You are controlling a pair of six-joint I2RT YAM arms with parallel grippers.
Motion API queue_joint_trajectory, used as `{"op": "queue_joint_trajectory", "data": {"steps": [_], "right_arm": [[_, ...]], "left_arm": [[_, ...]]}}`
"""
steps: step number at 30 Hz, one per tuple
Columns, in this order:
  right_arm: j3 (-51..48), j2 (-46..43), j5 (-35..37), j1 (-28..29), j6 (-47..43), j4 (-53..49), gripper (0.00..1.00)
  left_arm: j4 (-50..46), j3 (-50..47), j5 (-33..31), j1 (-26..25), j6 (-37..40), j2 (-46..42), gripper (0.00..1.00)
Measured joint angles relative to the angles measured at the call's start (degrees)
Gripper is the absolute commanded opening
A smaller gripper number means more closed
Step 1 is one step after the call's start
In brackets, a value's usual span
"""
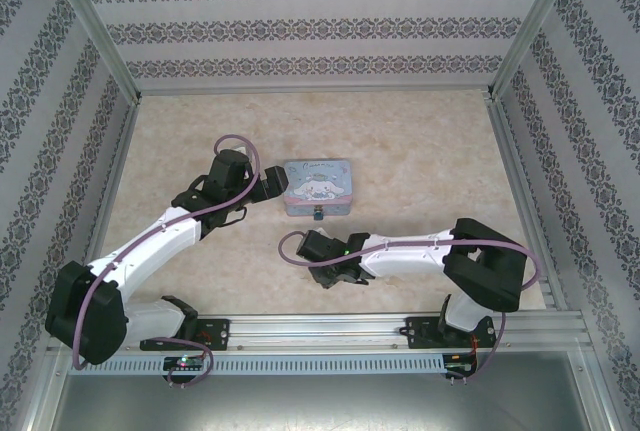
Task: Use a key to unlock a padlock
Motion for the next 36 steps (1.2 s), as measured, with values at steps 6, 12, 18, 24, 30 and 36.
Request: {"op": "queue_joint_trajectory", "data": {"steps": [6,12,18,24,30,36], "right_arm": [[-0.1,-0.3,-0.4,-0.2,0.3,0.0,0.0],[-0.8,-2.2,-3.4,-4.8,-0.3,0.3,0.0],[-1.0,-8.9,-7.1,-11.1,-0.2,2.1,0.0],[-1.0,-14.4,-10.3,-15.5,1.8,4.8,0.0],[-0.6,-18.2,-12.0,-19.4,5.6,7.4,0.0],[1.4,-20.2,-12.0,-21.8,8.8,9.6,0.0]], "left_arm": [[0.0,0.0,0.2,0.0,0.0,0.2,0.99],[0.0,0.0,0.7,0.0,0.0,0.9,1.0],[0.0,0.1,2.6,0.0,-0.7,1.0,1.0],[1.4,0.1,6.7,0.0,-3.8,1.6,1.0],[7.5,0.1,12.6,0.0,-12.0,3.8,1.0],[14.6,-0.5,17.2,-0.1,-24.6,6.4,0.98]]}}
